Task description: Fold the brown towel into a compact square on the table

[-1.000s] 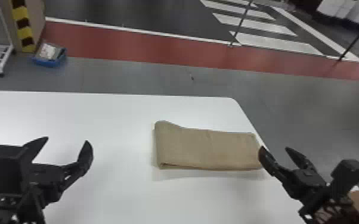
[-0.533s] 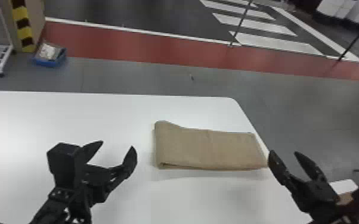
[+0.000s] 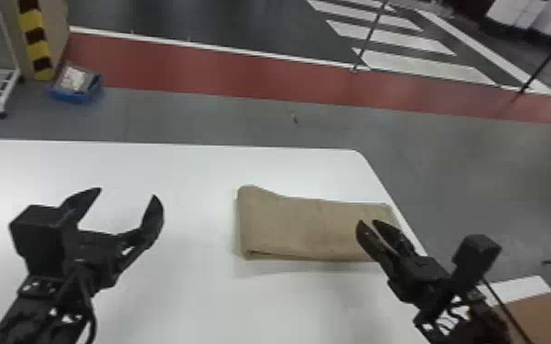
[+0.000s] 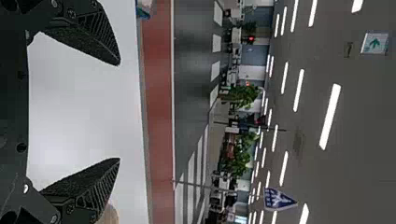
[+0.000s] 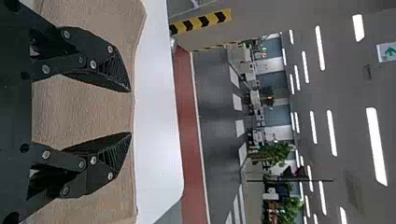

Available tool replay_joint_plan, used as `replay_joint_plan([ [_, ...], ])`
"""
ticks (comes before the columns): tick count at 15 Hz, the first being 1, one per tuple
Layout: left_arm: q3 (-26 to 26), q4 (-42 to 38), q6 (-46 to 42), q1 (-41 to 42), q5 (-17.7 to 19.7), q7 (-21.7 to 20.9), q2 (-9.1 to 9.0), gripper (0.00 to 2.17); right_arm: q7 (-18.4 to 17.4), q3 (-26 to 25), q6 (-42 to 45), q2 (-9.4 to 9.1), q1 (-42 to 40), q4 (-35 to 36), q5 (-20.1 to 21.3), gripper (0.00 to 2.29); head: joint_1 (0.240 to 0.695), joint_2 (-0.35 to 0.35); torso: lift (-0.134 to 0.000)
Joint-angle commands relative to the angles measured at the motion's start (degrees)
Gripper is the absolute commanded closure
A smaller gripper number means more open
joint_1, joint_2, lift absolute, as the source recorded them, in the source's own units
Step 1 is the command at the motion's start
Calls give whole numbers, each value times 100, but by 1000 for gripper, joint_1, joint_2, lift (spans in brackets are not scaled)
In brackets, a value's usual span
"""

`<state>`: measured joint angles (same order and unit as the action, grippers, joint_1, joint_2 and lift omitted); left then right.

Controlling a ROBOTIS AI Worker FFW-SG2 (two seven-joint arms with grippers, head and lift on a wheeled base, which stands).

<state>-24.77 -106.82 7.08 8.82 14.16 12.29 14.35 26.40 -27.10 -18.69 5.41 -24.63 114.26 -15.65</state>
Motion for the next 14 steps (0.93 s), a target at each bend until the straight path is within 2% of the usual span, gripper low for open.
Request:
replay_joint_plan([
  [1,482,-137,-79,190,17,-25,112,161,-38,495,-553,13,547,-273,598,2108,695,-350,-125],
  [3,781,-243,-96,304,70,-78,182,161,-144,829,-746,13,828,-510,897,2108,695,-305,-125],
  [6,1088,-287,-184,427,114,-122,235,161,-214,1049,-904,13,1013,-756,1002,2108,695,-202,-125],
  [7,1159,-287,-202,436,149,-122,287,157,-223,1137,-922,13,1021,-765,1011,2108,695,-188,-125],
  [14,1264,-287,-219,436,210,-140,340,154,-249,1752,-1414,13,1294,-765,1169,2108,695,-101,-125],
])
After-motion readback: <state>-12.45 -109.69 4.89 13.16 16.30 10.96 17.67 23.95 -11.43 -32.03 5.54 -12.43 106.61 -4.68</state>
